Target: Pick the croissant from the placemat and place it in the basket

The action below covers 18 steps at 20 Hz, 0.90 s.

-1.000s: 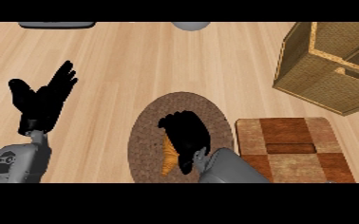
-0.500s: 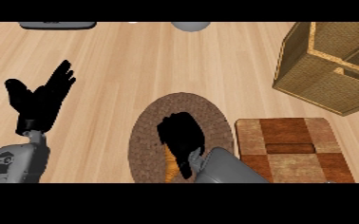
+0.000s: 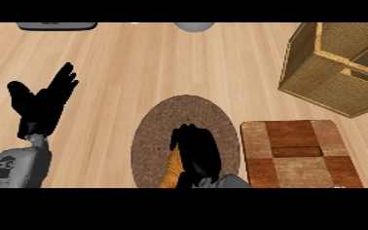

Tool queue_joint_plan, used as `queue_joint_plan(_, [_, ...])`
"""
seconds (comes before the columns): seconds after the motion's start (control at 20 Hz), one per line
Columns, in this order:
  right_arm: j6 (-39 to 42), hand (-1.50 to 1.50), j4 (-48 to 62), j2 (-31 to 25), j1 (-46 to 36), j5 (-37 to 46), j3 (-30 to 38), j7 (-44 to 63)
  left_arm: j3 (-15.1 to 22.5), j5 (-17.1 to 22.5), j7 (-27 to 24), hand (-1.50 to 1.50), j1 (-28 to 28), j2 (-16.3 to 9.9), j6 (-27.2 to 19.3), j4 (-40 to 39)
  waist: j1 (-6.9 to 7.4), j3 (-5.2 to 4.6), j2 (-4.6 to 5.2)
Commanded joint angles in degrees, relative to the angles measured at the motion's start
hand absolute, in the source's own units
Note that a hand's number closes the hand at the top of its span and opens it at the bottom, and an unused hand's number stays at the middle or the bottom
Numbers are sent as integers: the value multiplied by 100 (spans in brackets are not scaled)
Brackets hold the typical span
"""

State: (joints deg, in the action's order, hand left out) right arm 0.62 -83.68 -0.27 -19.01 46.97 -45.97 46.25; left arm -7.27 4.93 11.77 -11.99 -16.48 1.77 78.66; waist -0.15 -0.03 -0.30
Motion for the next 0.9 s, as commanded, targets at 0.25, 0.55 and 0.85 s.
queue_joint_plan(0.25, [-2319,150,-1336,26,175,-313,-659,507,92,-132,-203,0,80,126,-16,-96,28,7,8])
queue_joint_plan(0.55, [-2908,150,-2036,26,-553,884,-803,1377,46,-171,49,0,-14,99,-147,42,23,0,-1])
queue_joint_plan(0.85, [-1431,150,-3180,25,-1311,1627,-197,2864,-54,57,84,0,176,14,126,207,22,-8,-21])
